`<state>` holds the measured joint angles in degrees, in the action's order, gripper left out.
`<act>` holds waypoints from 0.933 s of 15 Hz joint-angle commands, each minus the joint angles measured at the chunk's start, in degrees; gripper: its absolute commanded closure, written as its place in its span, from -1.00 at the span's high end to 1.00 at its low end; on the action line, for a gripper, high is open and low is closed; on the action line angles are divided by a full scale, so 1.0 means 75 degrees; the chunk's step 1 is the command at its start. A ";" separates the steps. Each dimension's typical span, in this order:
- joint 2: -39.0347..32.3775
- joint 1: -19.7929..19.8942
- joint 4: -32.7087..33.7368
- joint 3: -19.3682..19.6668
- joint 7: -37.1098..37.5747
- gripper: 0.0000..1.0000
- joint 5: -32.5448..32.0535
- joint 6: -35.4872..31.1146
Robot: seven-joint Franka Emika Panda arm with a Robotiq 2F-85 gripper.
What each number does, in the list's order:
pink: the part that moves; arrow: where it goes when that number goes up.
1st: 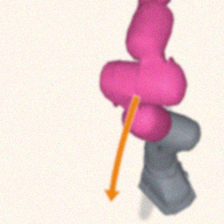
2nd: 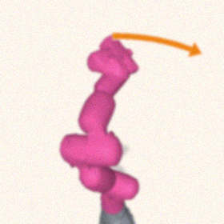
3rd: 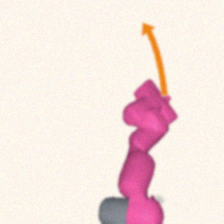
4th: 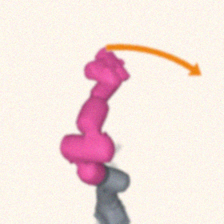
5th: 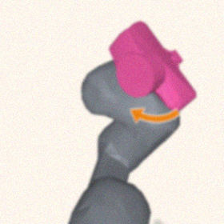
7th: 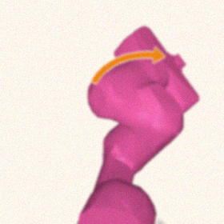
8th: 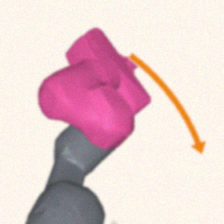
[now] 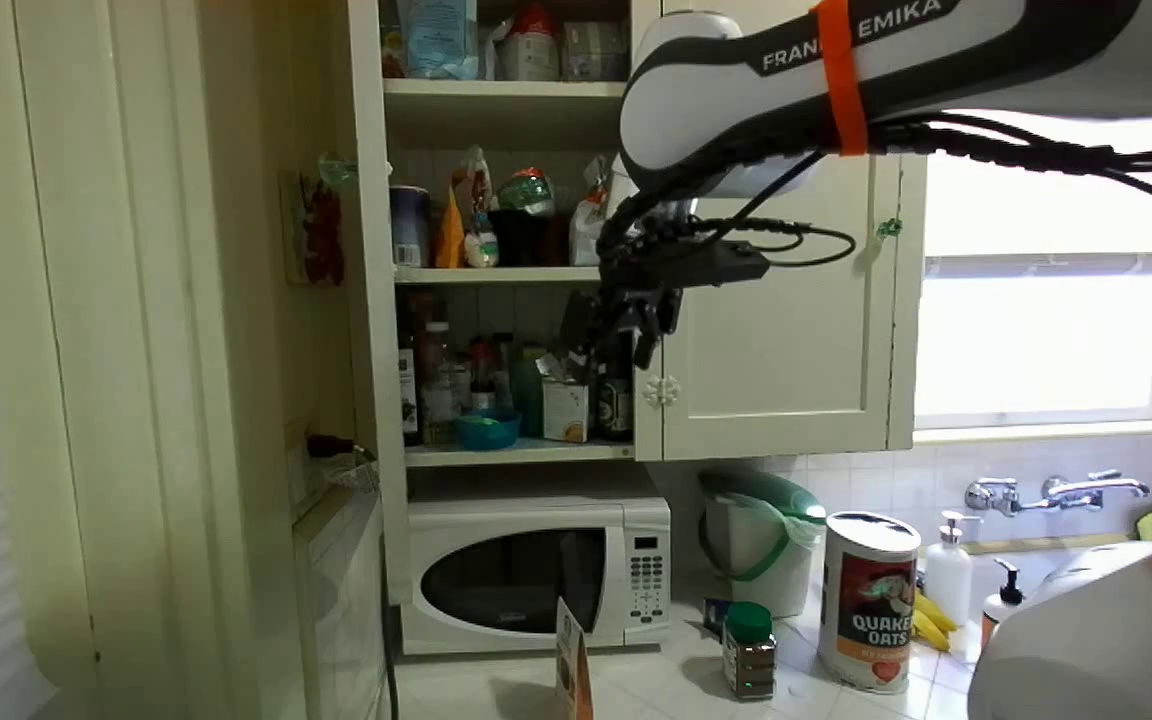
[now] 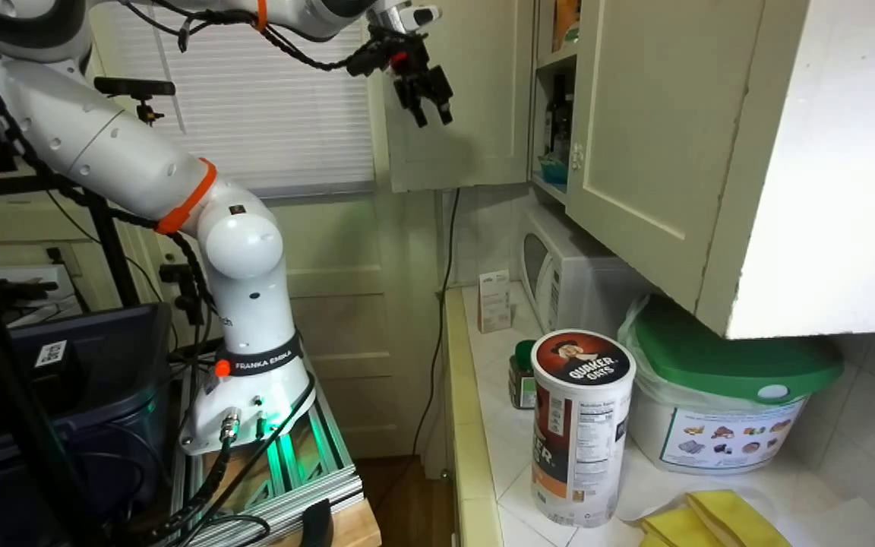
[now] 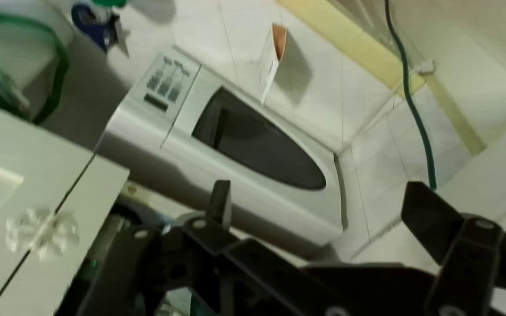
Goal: Pick up the object from the shelf and put it on the table
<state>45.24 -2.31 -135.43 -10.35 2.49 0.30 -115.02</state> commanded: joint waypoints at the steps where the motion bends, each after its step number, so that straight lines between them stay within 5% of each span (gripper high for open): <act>1: -0.0330 -0.0008 0.1068 -0.0265 0.0065 1.00 -0.0653 -0.0694; 4: -0.0459 0.0021 0.1802 -0.0248 -0.0230 1.00 -0.1194 -0.1477; 12: -0.0421 -0.0087 0.1798 -0.0193 -0.0132 1.00 -0.1154 -0.1311; 14: -0.0876 0.0132 0.1953 -0.0249 0.0210 1.00 -0.1204 -0.2007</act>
<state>42.19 -2.09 -122.18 -12.22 0.99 -7.70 -125.43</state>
